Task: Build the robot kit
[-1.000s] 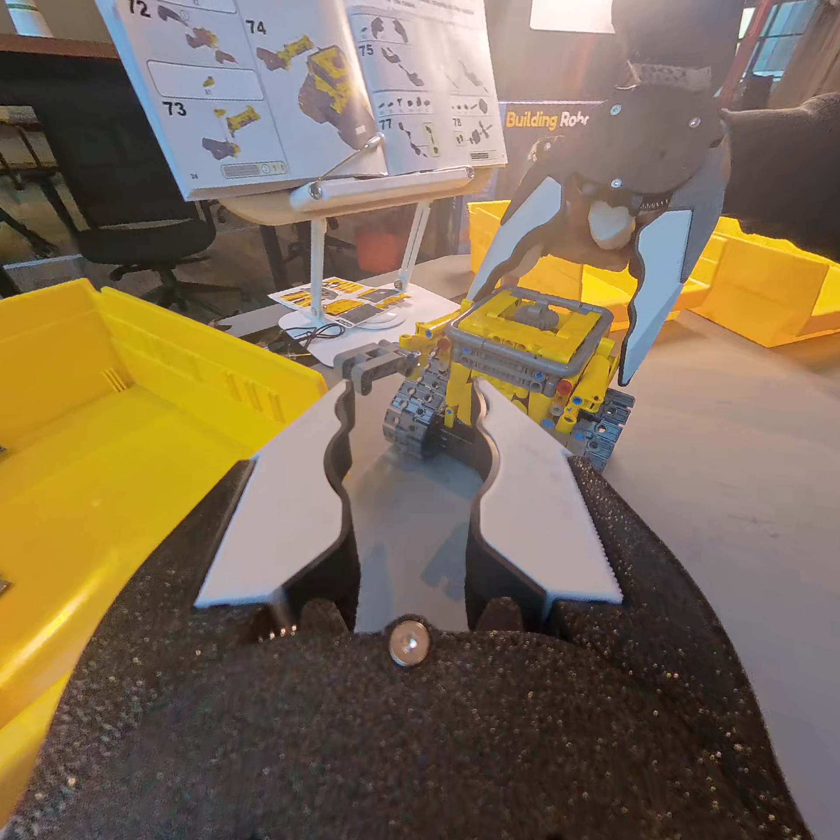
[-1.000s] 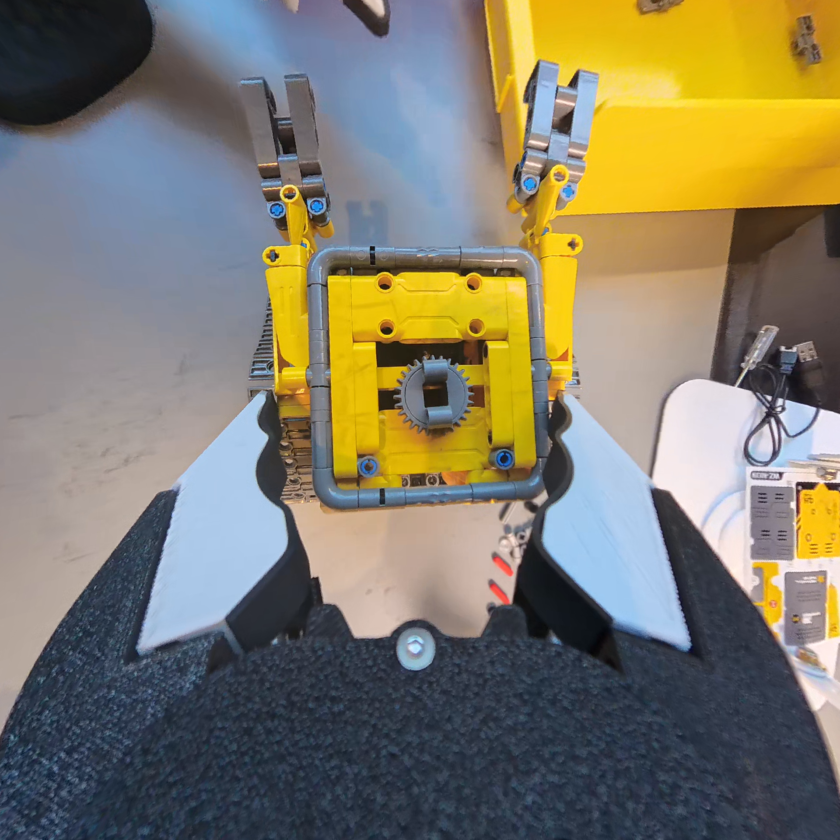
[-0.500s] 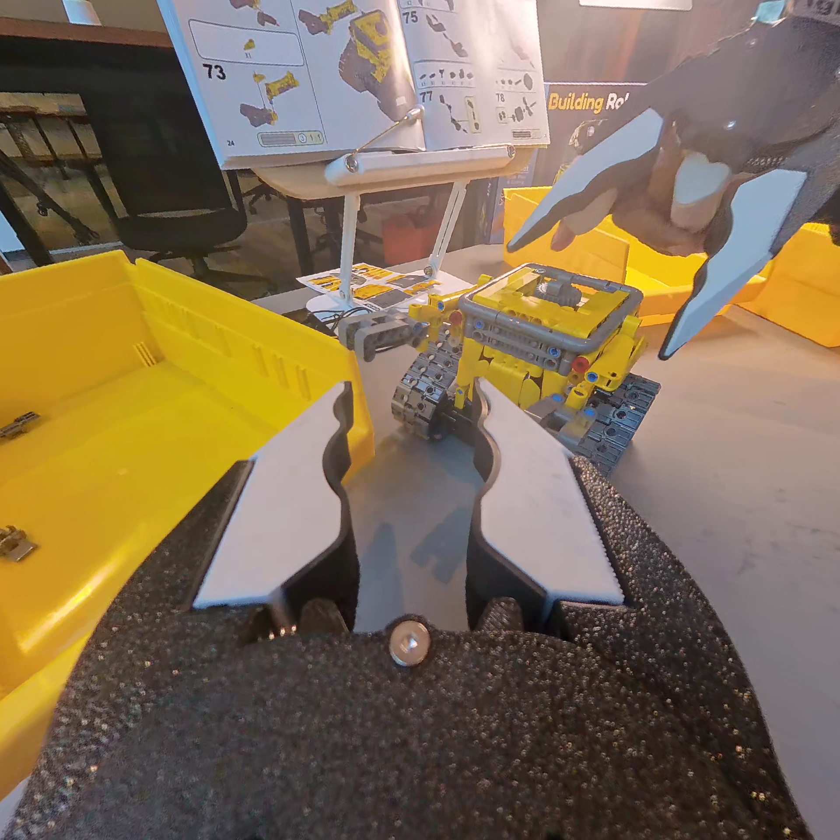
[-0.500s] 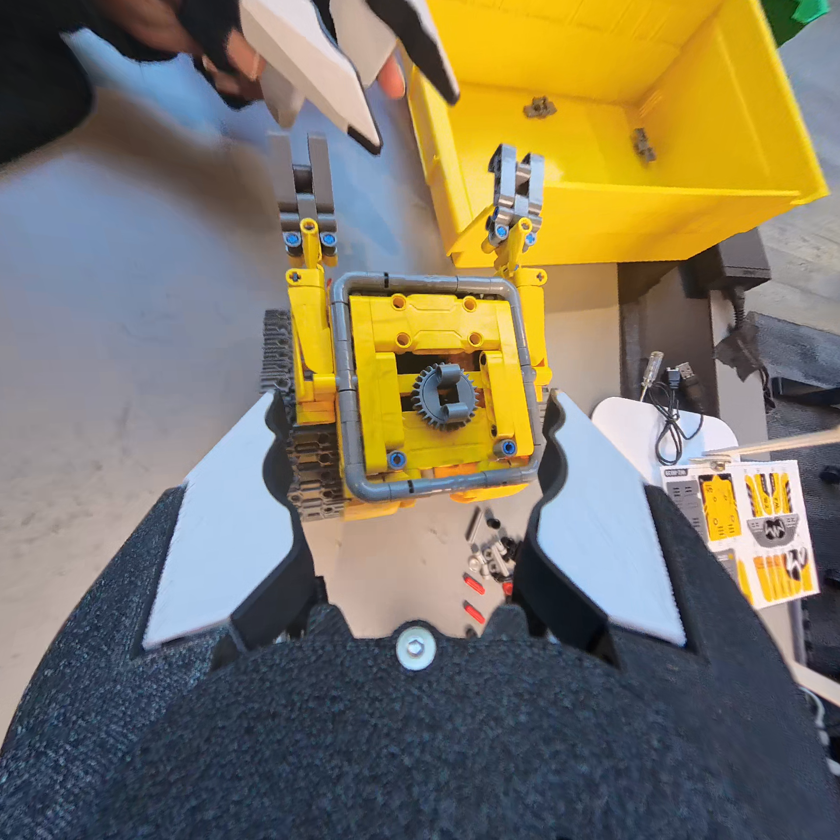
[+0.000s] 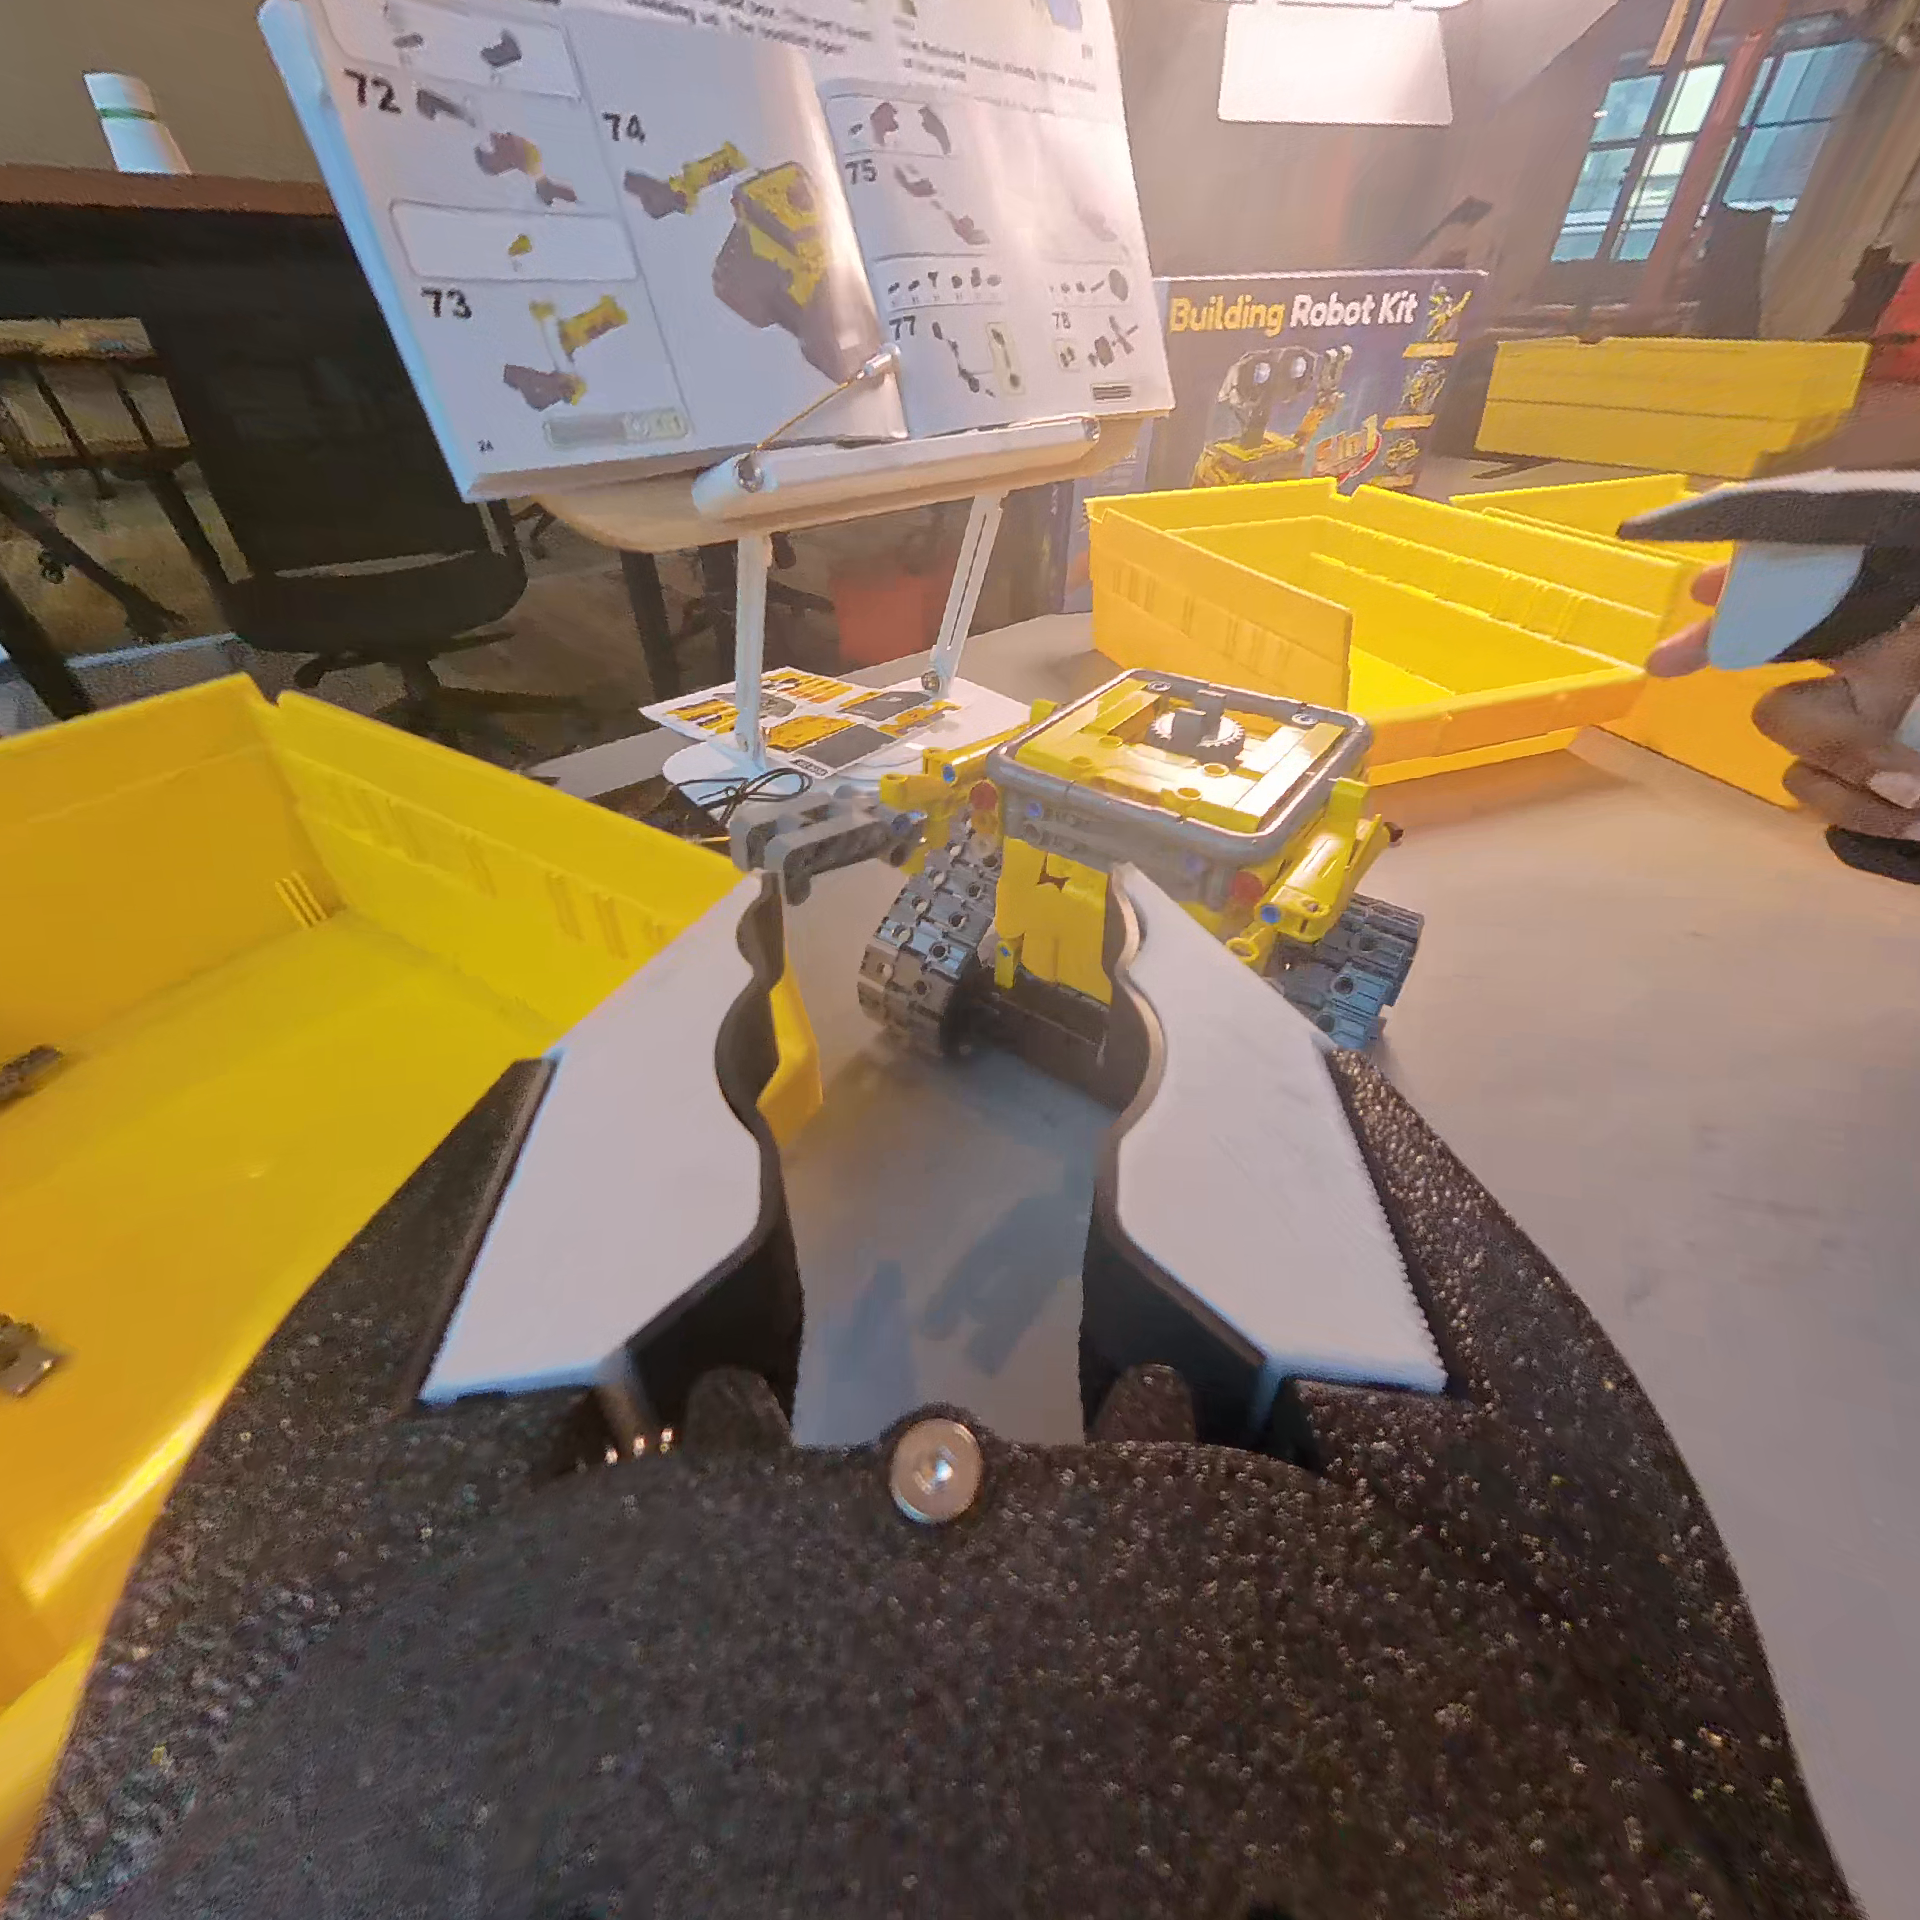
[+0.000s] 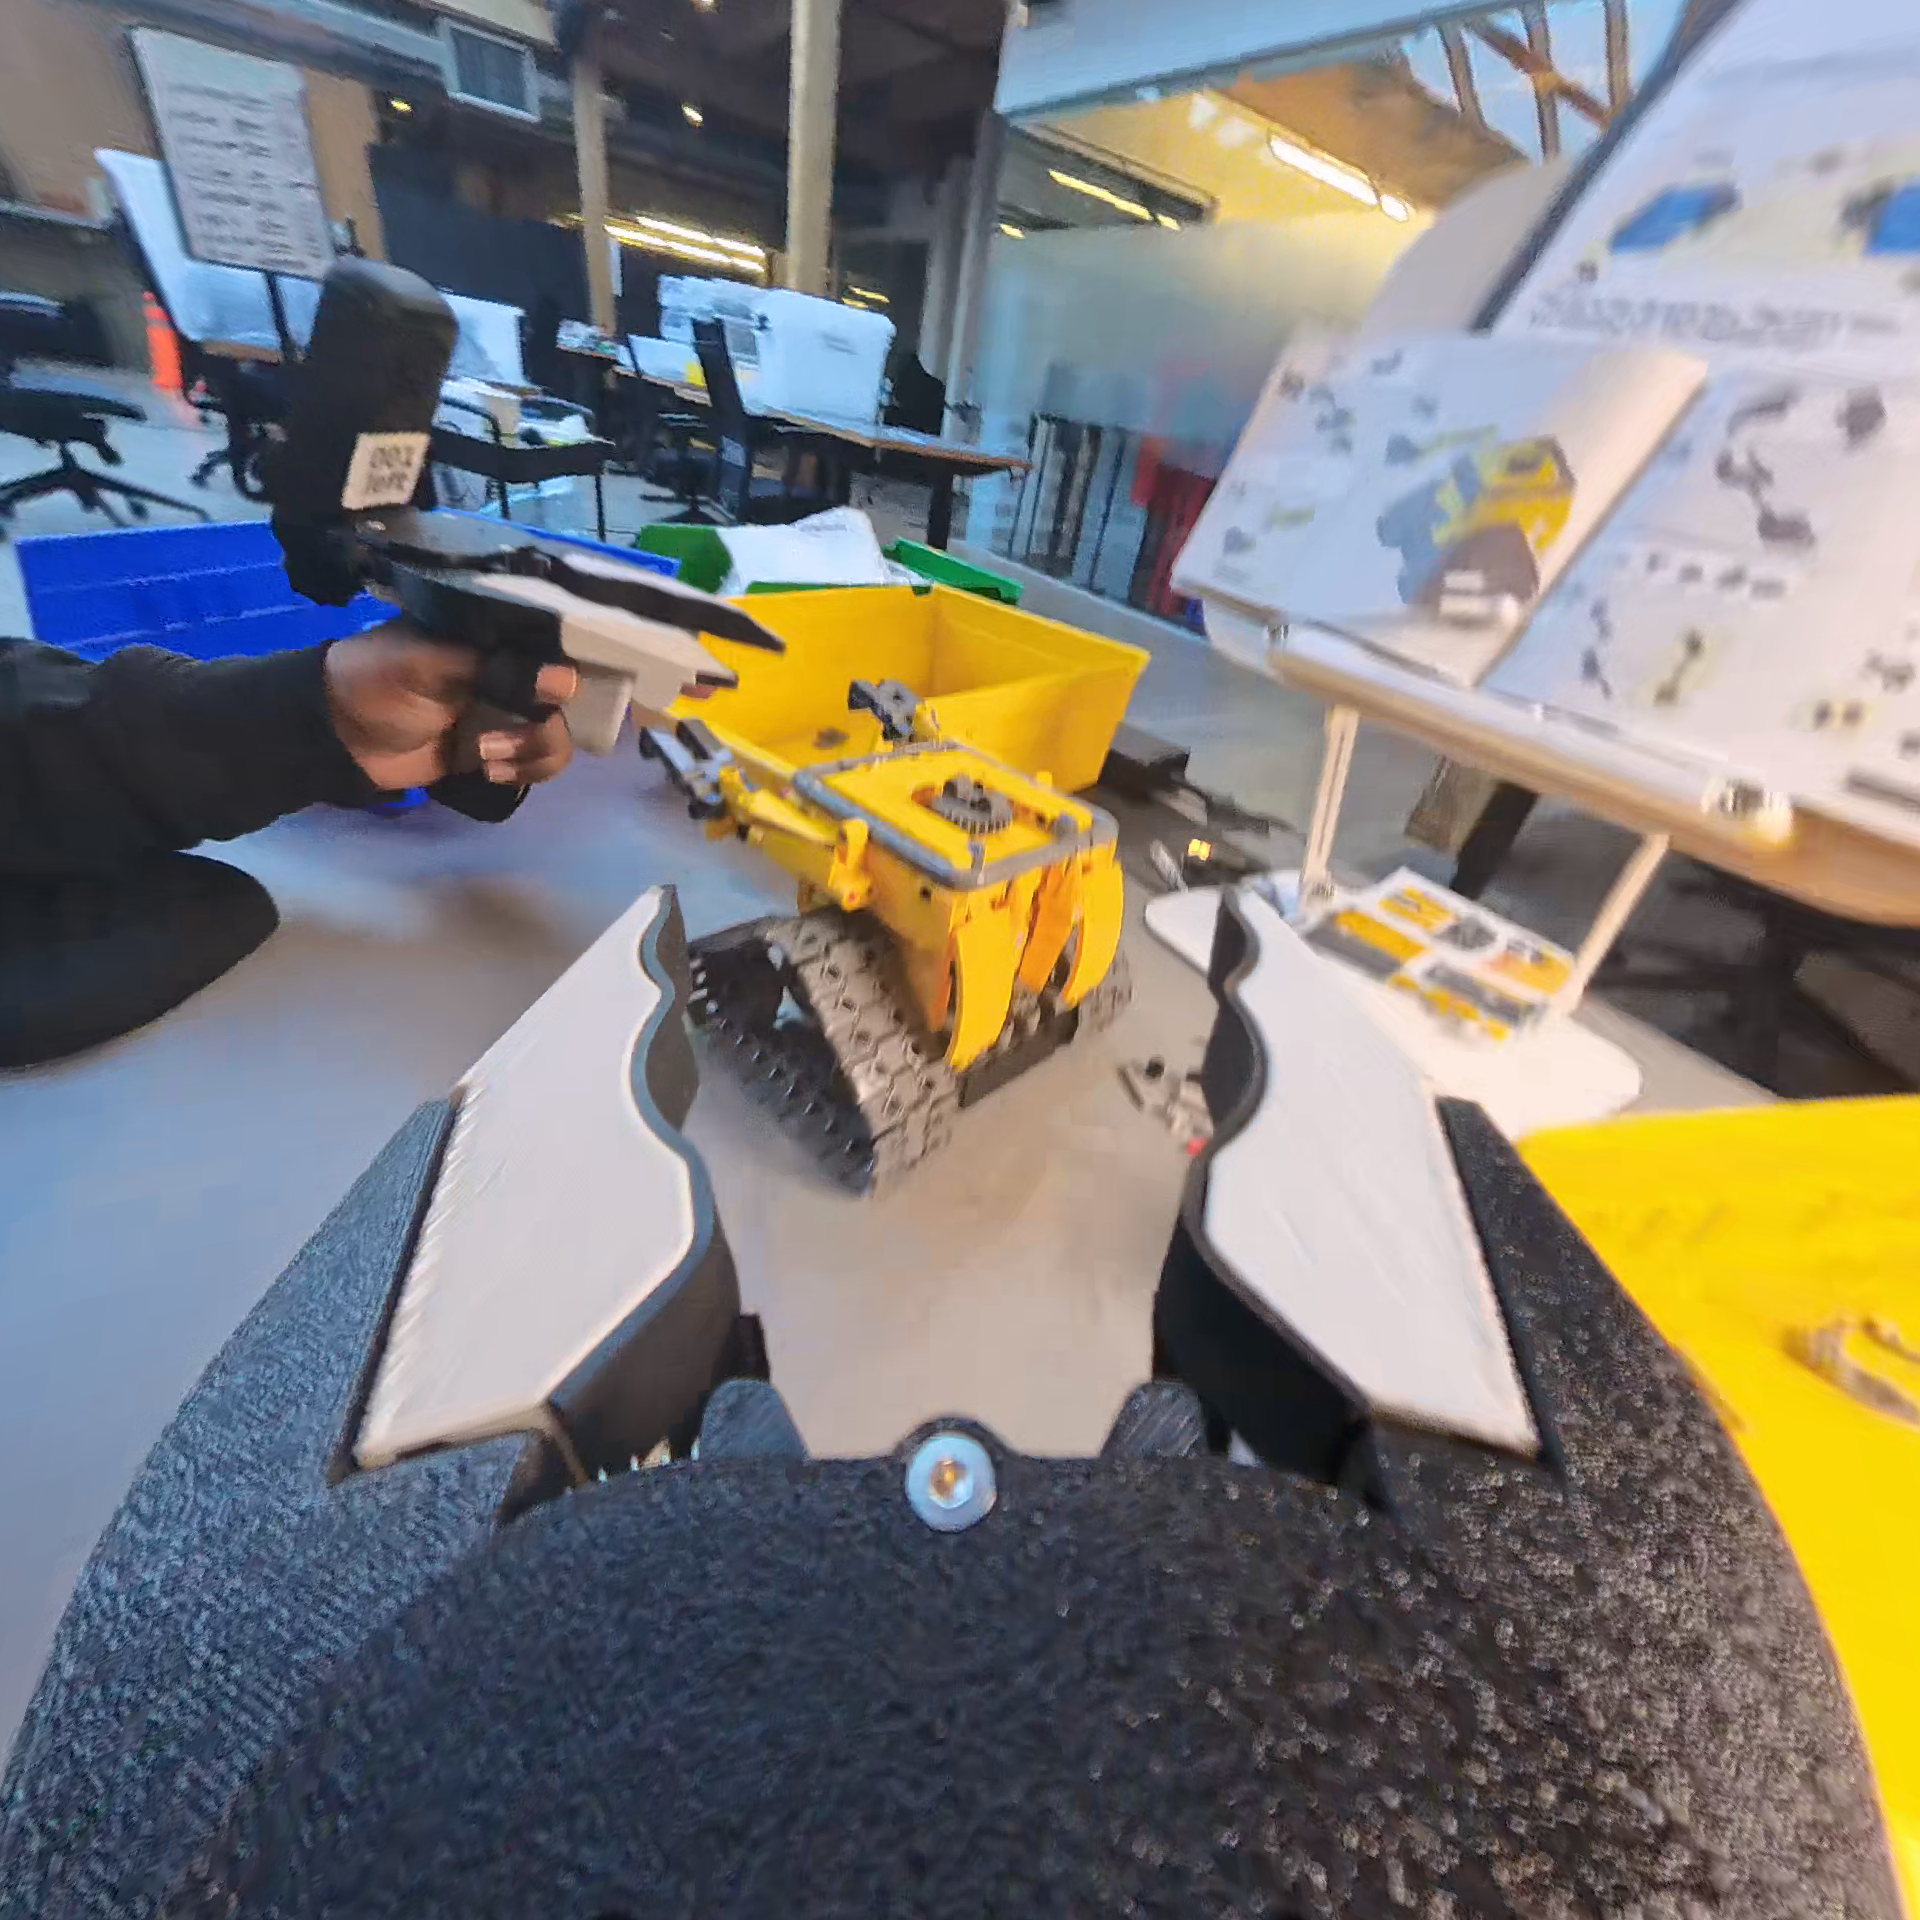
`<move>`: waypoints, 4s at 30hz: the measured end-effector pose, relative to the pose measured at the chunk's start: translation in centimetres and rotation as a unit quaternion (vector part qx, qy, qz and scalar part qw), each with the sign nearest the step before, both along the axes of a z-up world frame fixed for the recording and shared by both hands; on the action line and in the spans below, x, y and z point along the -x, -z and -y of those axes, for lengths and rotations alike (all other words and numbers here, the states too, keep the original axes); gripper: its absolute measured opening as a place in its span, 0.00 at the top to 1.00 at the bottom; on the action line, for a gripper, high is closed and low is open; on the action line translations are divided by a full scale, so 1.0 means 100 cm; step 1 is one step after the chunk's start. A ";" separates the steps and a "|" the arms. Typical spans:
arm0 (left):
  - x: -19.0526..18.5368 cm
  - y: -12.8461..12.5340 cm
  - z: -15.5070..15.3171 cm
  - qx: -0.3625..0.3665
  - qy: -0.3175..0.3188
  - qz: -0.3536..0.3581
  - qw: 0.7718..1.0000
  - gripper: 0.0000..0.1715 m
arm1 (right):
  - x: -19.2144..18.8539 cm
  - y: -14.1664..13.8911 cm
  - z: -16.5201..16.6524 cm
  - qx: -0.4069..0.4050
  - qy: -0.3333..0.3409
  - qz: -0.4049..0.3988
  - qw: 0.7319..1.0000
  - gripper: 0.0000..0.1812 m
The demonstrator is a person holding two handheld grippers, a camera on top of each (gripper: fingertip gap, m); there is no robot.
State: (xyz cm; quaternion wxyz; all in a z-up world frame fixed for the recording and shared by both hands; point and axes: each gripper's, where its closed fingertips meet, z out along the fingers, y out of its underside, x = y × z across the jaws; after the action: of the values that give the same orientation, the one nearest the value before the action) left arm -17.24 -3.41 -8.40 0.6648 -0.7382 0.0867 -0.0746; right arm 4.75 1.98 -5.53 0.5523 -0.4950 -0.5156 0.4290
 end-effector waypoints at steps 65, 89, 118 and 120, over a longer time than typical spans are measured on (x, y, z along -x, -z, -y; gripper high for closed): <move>0.146 -0.051 -0.023 0.445 -0.002 -0.180 0.877 0.28 | -0.034 0.064 0.018 0.034 -0.020 0.077 0.996 0.48; 0.187 0.020 -0.088 0.458 -0.016 -0.158 0.875 0.43 | -0.032 0.073 0.012 0.067 -0.027 0.079 0.994 0.48; -0.058 -0.028 -0.014 -0.094 0.012 0.073 0.993 0.87 | -0.029 0.062 0.000 0.062 0.016 0.043 0.997 0.54; -0.068 -0.006 -0.021 -0.076 0.020 0.077 0.994 0.95 | -0.025 0.060 -0.004 0.059 0.028 0.036 0.997 0.57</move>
State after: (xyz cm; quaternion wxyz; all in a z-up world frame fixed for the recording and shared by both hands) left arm -10.42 -1.33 -7.80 0.7223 -0.6755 0.0554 -0.1378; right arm 7.25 2.36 -11.56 0.5153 -0.5557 -0.4950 0.4250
